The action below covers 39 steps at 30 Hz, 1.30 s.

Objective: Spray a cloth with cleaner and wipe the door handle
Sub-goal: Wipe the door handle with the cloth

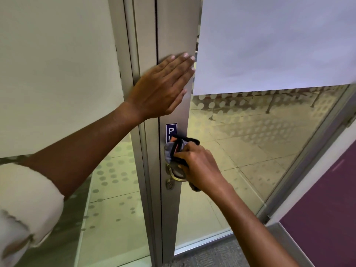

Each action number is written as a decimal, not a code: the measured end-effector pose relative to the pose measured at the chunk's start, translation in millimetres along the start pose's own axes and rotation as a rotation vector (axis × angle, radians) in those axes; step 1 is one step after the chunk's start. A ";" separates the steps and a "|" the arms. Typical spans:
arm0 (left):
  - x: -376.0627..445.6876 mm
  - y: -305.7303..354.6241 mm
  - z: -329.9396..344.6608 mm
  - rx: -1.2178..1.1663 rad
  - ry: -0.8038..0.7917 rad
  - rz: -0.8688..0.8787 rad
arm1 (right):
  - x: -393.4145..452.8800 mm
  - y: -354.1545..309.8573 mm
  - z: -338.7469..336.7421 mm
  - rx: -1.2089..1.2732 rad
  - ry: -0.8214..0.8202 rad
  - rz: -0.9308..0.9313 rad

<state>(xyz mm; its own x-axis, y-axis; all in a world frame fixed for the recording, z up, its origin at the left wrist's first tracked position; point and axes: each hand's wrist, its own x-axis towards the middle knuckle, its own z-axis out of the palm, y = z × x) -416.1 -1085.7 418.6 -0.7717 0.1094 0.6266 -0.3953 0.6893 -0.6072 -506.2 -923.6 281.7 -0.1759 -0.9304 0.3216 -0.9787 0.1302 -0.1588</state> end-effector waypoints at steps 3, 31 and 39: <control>-0.2 3.2 -3.4 -0.024 -0.023 0.005 | -3.0 -6.7 35.8 0.054 -0.037 0.116; -1.5 1.5 4.2 0.058 0.012 -0.008 | -28.2 23.1 118.4 0.022 0.101 0.061; -0.2 2.3 2.1 0.074 0.024 -0.016 | -20.0 124.0 82.4 0.003 0.038 -0.278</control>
<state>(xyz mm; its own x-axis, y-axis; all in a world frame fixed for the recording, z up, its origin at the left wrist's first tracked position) -418.0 -1085.7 416.0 -0.7529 0.1169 0.6477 -0.4439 0.6363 -0.6309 -615.3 -917.1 178.6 0.0951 -0.9167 0.3881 -0.9897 -0.1289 -0.0621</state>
